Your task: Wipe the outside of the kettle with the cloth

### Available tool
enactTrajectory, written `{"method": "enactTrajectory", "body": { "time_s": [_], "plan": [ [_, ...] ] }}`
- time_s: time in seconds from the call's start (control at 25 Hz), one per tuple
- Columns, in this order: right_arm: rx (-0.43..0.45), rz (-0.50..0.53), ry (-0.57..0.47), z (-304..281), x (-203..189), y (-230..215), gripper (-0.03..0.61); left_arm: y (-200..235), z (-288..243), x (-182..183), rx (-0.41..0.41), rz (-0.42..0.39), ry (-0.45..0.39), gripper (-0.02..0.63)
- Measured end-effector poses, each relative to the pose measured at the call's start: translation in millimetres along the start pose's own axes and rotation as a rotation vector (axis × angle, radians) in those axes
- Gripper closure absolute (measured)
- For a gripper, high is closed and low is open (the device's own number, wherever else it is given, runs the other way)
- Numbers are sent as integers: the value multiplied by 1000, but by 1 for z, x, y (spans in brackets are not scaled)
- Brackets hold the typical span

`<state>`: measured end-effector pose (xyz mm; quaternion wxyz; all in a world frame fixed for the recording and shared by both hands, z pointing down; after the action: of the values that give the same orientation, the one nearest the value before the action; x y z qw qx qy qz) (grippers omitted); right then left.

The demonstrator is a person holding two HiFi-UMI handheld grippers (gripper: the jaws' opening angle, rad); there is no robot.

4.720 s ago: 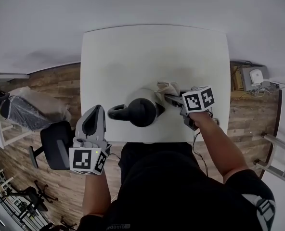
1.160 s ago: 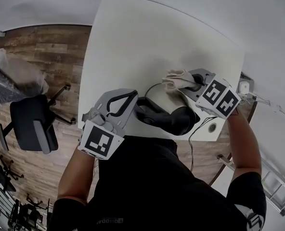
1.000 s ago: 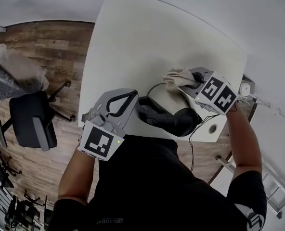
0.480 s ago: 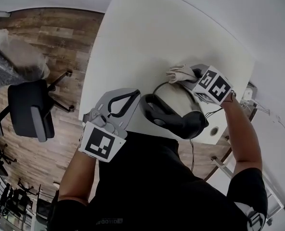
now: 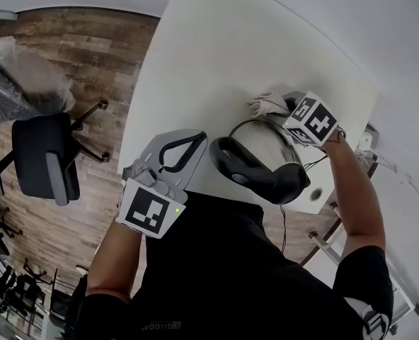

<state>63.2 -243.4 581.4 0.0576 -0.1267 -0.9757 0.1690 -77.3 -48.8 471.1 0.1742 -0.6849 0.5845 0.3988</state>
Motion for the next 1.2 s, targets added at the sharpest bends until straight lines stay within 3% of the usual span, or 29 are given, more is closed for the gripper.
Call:
{"method": "enactTrajectory", "body": {
  "time_s": [0.4, 0.56, 0.8, 1.04, 1.2],
  "plan": [
    [-20, -37, -42, 12, -4, 2, 480, 14, 7, -10, 12, 104, 16, 607],
    [-46, -79, -116, 34, -12, 9, 480, 14, 14, -6, 8, 127, 7, 607],
    [-83, -158, -297, 86, -27, 30, 480, 19, 22, 2, 31, 245, -15, 607],
    [-176, -164, -468, 141, -55, 69, 480, 0, 23, 22, 12, 144, -30, 607],
    [-298, -87, -483, 165, -74, 99, 480, -12, 24, 34, 31, 45, -33, 607]
  ]
}}
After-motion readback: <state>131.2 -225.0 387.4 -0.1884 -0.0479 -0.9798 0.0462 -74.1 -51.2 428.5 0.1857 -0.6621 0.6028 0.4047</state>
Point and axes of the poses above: the fingertips, and each gripper's own axes: z backward along the fingers, y to its left, x out of its top, the point moved 6 cm from there along z, backward along the fingers, and after that the axes turned 14 degrees about y, right-handed, at the moved point
